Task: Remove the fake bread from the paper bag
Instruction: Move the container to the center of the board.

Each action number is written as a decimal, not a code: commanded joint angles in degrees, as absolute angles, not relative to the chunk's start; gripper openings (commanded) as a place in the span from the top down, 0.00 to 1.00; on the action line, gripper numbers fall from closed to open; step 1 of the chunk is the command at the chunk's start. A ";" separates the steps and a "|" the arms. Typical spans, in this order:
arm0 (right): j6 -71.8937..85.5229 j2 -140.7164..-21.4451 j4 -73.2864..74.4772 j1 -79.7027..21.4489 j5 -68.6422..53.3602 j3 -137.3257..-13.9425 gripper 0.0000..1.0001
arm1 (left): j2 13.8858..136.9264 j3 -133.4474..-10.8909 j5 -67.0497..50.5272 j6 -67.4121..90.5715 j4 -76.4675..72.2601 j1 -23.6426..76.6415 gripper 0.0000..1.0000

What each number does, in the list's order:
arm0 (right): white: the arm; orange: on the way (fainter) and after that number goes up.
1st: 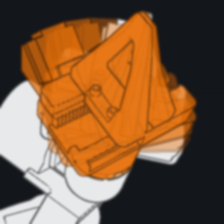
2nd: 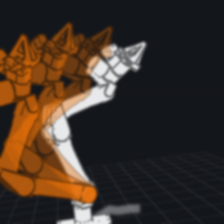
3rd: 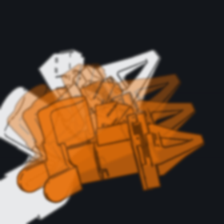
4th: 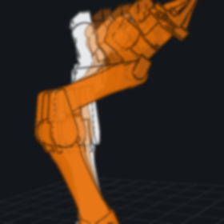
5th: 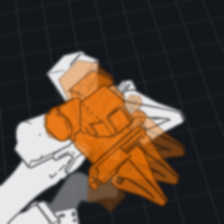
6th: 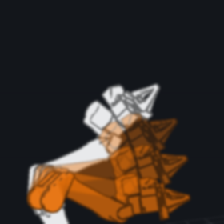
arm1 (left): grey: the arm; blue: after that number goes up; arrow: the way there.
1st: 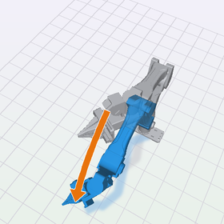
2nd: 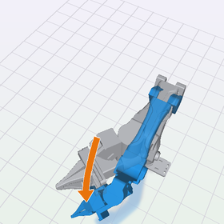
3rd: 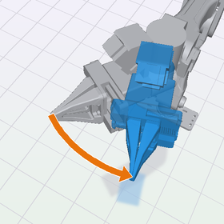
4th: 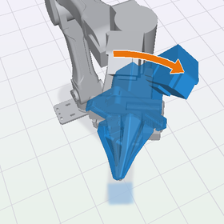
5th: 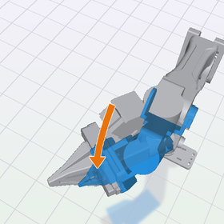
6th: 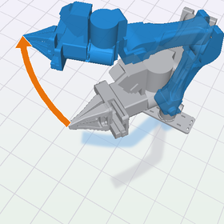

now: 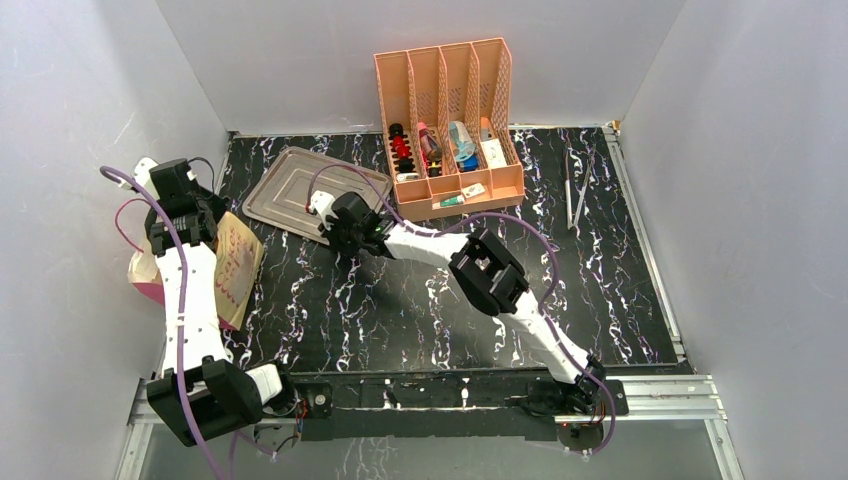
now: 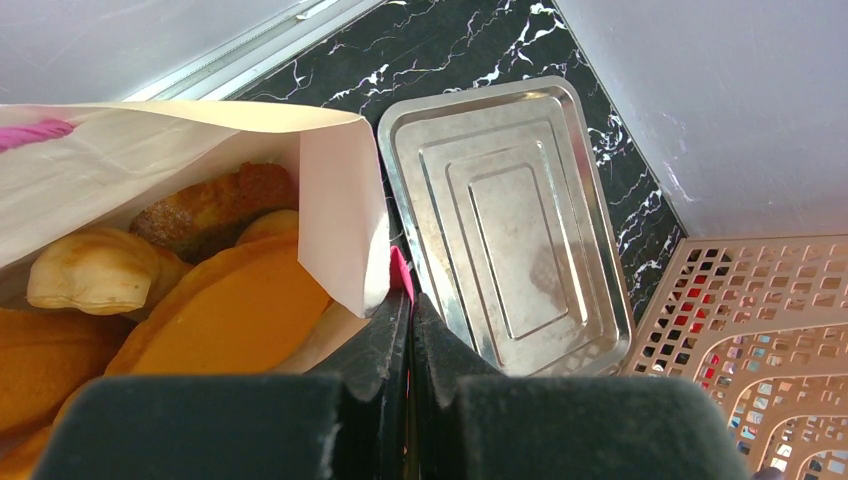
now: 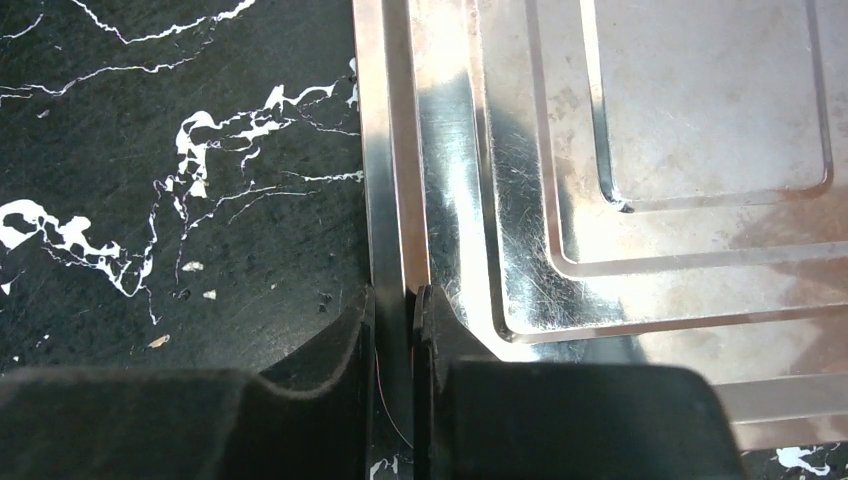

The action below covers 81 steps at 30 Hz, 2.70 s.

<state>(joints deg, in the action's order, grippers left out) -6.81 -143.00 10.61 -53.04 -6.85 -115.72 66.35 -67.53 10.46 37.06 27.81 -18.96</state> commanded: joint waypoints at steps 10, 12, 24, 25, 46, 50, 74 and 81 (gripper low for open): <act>-0.42 -137.10 10.13 -53.67 -6.61 -99.00 1.00 | 65.30 -68.29 10.20 37.70 24.70 -18.81 1.00; -0.06 -135.73 9.54 -54.74 -6.03 -95.92 1.00 | 65.22 -68.29 10.63 37.82 24.86 -18.81 1.00; 9.17 -127.81 6.04 -65.30 -0.12 -80.05 1.00 | 62.68 -69.30 20.32 39.18 29.94 -18.81 1.00; 10.14 -127.04 6.04 -66.28 0.40 -79.06 1.00 | 61.99 -68.88 21.05 39.32 30.07 -18.74 1.00; 15.72 -106.36 6.21 -71.08 16.23 -52.81 1.00 | 65.76 -68.67 13.70 37.92 25.85 -12.83 1.00; 15.72 -102.84 6.42 -69.34 17.57 -48.61 1.00 | 68.29 -69.44 13.05 36.61 24.53 -10.01 1.00; 42.54 -85.56 9.47 -45.96 18.27 -32.31 0.92 | 83.83 -80.86 13.14 31.92 21.36 8.05 1.00; 42.79 -83.94 11.73 -43.86 21.26 -32.69 0.73 | 85.14 -81.69 12.13 31.90 20.86 9.39 1.00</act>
